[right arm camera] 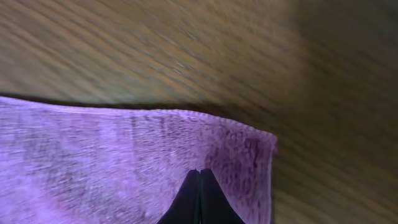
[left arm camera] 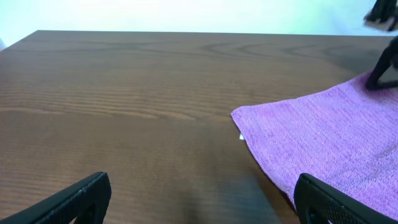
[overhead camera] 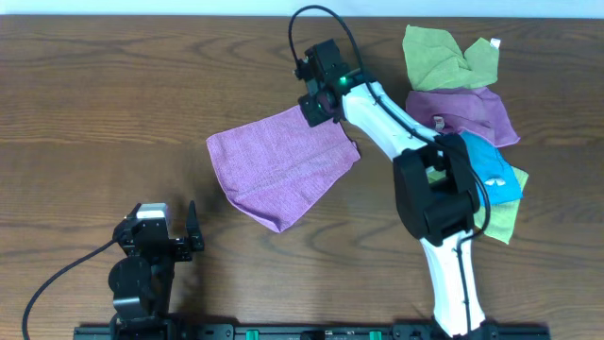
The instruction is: Fold the cloth
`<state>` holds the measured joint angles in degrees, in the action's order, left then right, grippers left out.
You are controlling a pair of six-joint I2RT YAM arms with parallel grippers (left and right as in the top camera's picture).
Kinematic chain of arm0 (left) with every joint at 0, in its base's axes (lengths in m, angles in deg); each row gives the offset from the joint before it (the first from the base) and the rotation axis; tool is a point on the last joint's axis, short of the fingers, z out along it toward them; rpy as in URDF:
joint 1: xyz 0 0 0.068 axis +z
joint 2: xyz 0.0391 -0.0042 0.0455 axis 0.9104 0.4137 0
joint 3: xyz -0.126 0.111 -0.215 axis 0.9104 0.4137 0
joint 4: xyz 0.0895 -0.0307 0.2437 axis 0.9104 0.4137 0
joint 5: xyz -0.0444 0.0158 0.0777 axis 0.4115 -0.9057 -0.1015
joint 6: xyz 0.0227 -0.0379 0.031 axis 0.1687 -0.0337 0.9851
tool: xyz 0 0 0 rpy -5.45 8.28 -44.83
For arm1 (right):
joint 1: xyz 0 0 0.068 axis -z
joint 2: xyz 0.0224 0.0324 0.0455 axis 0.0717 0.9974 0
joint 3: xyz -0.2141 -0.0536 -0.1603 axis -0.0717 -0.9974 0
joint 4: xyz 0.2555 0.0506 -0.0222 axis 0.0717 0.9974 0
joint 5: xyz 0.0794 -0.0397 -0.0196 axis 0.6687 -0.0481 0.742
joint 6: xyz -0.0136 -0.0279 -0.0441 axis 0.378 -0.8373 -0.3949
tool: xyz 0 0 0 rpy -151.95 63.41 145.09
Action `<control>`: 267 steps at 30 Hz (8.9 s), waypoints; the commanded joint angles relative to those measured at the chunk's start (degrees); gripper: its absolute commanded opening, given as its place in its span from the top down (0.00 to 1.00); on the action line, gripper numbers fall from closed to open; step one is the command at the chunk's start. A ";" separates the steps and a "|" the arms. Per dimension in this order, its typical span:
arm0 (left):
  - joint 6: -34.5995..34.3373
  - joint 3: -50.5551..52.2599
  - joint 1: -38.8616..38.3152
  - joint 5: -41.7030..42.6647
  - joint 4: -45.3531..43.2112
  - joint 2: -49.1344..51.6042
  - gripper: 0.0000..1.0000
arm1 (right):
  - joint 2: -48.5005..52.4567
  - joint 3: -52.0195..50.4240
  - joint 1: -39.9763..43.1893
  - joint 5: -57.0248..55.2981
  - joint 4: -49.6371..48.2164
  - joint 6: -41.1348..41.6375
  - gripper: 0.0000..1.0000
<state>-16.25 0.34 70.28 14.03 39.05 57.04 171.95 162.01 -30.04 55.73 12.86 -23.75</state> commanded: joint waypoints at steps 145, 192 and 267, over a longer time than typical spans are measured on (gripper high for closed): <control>-2.82 1.36 -0.24 54.86 -24.11 -0.28 0.05 | -75.30 -34.05 -3.13 1.49 40.61 3.43 0.01; -20.81 -88.17 -15.21 25.57 -5.31 115.36 0.05 | -61.05 -33.94 9.09 0.48 16.61 11.52 0.07; -13.25 -88.08 -22.91 4.13 -16.26 130.29 0.94 | -60.70 -34.05 9.03 -2.86 24.63 16.11 0.17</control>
<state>-30.75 -86.89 47.65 19.16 22.85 185.73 111.06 127.91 -21.41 52.82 37.34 -8.67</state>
